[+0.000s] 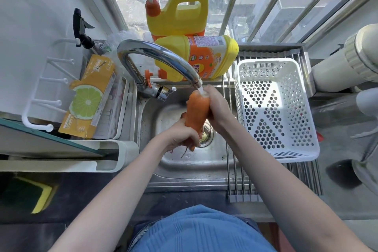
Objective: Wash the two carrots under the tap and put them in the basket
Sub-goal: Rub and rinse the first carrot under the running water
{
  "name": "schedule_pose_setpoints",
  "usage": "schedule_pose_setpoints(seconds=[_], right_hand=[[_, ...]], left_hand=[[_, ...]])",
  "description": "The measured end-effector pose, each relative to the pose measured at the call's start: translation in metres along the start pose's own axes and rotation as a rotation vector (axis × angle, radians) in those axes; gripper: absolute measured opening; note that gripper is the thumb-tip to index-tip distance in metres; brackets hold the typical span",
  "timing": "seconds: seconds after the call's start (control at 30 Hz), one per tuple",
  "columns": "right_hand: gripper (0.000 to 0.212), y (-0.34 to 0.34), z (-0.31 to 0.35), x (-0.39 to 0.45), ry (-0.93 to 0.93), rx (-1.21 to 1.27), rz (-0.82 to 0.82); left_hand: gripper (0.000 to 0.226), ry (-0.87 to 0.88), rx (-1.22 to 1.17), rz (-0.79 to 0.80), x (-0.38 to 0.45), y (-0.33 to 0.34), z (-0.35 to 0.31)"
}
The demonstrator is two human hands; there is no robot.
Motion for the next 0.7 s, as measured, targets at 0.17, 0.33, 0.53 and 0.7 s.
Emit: schedule_pose_setpoints(seconds=[0.17,0.33,0.53,0.7], right_hand=[[0.054,0.033,0.011,-0.003,0.144,0.120,0.269],[0.017,0.019,0.000,0.018,0.143,0.208,-0.090],[0.013,-0.002,-0.015,0.022,0.214,0.146,-0.385],[0.005,-0.004,-0.007,0.017,0.163,-0.047,-0.423]], left_hand=[[0.015,-0.124,-0.330,0.293,-0.014,0.029,-0.010],[0.015,-0.055,-0.388,-0.162,0.001,-0.006,0.003],[0.017,0.322,0.116,-0.731,-0.024,-0.040,-0.014],[0.031,0.430,0.488,-0.786,-0.023,-0.057,-0.021]])
Point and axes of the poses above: each hand's wrist, its own x-axis towards the middle knuckle, its own y-axis out of the palm, z = x × y, the point moved 10 cm from there along x, towards the middle knuckle, and after that the axes turned 10 degrees about -z, right-handed, at the moved point
